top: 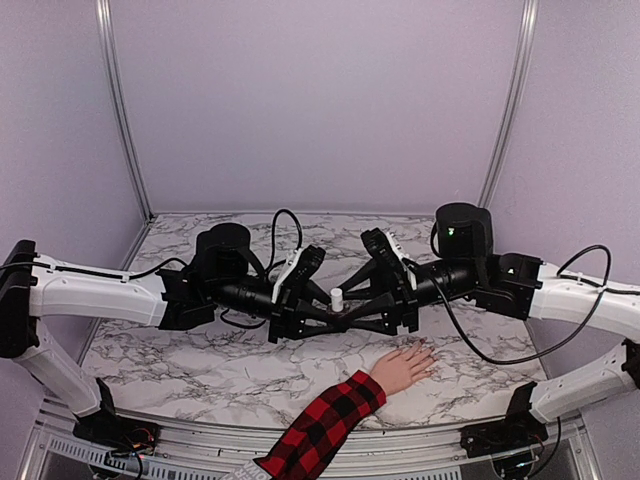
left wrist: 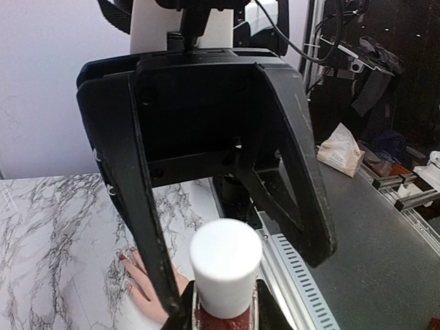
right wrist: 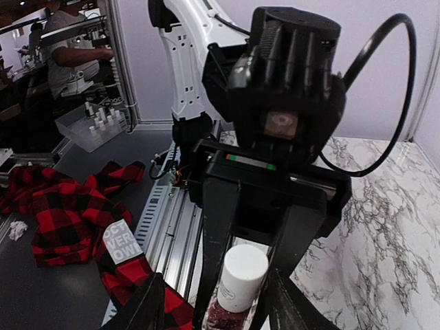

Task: Paint the nails
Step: Screw the nail polish bottle cap onto the nail polish bottle.

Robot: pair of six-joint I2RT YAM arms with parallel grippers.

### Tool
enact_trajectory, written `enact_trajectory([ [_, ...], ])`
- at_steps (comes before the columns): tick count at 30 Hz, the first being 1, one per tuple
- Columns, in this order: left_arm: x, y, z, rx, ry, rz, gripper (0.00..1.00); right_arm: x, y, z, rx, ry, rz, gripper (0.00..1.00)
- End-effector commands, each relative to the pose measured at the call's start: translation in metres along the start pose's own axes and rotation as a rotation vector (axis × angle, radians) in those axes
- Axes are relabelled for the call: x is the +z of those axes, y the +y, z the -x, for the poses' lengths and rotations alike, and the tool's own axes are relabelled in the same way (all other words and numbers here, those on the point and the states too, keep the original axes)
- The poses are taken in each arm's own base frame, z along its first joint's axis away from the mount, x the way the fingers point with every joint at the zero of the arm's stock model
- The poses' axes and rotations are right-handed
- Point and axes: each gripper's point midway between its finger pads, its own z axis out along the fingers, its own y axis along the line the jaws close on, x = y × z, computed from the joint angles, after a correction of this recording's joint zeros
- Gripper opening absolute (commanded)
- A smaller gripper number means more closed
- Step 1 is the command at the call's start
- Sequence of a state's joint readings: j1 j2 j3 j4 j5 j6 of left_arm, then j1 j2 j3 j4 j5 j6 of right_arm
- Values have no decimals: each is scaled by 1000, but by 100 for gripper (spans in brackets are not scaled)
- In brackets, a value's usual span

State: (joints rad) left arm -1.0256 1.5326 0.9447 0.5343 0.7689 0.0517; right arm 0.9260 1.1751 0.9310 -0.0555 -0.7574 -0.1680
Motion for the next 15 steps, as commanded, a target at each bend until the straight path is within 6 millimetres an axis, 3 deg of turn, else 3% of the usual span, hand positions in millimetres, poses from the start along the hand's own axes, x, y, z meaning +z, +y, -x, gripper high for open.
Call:
enact_trajectory([
  [1,-3,-29,12,51,-30,-139,0,-4,25,17,-36,-35,154,48],
  [15,3,-36,12,53,-16,-187,0,1,25,19,-7,-34,188,38],
])
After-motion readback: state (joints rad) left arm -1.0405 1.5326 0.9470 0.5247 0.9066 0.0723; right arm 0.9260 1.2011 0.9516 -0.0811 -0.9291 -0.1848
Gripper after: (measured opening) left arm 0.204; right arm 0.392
